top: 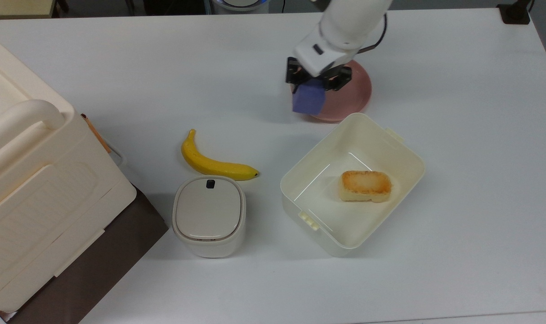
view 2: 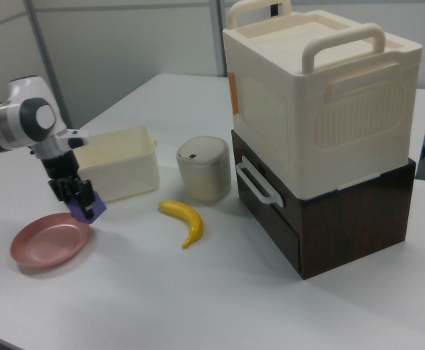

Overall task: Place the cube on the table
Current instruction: 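Lift the purple cube off the plate and carry it toward the banana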

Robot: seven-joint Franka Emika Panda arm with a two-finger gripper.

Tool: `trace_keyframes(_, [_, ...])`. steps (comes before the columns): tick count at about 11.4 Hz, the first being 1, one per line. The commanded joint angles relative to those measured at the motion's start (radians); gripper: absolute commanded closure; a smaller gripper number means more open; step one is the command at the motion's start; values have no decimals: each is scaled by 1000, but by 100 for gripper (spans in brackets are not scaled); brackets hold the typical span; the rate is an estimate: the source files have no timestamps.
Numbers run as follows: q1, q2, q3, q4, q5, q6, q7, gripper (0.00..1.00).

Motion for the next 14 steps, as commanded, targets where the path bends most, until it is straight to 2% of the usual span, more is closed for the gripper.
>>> trace_keyframes(1, [-96,-12,-6,15,-6,0,35,94])
trace_keyframes(2, [-133,-12,-6,18,-9,2,34,93])
trace_keyframes(3, [-150,-7,-9,20,-16,3,26,72])
trace_keyframes(5, [-153,0,-45,18,-59,8,22,0])
trace_keyframes(7, [-153,34,-60,20,-90,20,14,0])
trace_keyframes(11, [-161,34,-66,23,-90,53,20,0])
trace_keyframes(14, [-190,5,-68,108,-73,-19,25,0])
